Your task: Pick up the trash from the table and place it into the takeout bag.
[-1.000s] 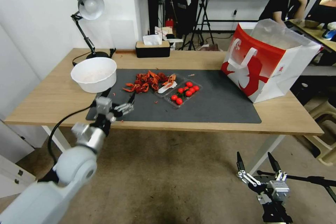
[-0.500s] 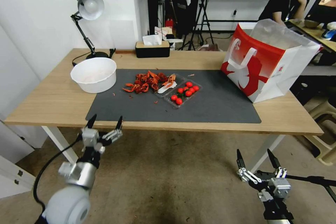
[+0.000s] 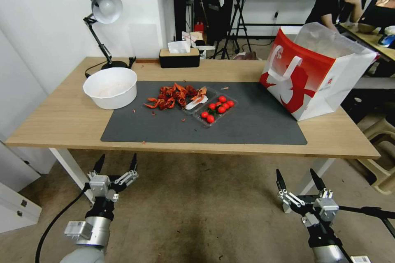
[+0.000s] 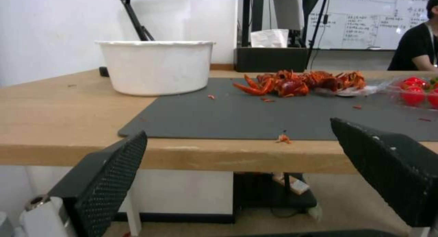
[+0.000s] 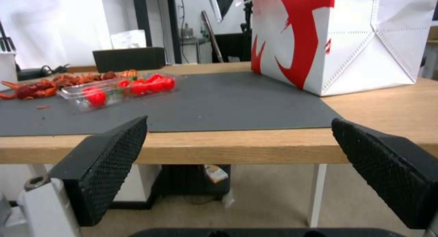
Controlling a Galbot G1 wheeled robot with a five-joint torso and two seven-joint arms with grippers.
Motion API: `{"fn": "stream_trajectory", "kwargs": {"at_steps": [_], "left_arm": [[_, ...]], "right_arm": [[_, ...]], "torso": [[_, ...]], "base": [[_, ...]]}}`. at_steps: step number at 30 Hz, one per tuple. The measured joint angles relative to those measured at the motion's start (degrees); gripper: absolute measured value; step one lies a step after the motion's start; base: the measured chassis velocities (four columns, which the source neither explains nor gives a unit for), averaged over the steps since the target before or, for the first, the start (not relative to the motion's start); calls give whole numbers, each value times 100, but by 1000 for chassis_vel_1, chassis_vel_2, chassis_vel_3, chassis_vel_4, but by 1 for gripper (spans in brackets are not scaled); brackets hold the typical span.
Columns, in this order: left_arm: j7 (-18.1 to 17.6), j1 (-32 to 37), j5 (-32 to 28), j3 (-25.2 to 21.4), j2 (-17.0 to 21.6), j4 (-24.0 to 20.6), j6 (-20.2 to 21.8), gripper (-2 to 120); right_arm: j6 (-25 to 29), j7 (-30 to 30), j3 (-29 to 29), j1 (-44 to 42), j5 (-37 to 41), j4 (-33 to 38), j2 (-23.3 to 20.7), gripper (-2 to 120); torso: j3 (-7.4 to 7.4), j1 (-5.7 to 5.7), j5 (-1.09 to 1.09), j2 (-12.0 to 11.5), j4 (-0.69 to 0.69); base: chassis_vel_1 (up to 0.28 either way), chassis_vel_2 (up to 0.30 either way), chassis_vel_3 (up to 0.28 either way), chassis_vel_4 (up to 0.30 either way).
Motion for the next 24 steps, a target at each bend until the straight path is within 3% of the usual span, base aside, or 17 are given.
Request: {"fn": "stream_trajectory", "kwargs": {"at_steps": [6, 24], "left_arm": [[29, -5, 40, -1, -73, 50, -37, 100], [49, 55, 187, 60, -206, 120, -130, 100]], "right_arm": [[-381, 8, 34, 146, 134, 81, -129, 100], [-680, 100, 8, 333, 93, 102, -211, 100]], "torso": [[0, 0, 0, 0, -1], [0, 1, 0, 0, 0]], "base": [[0, 0, 0, 0], [0, 0, 0, 0]]}}
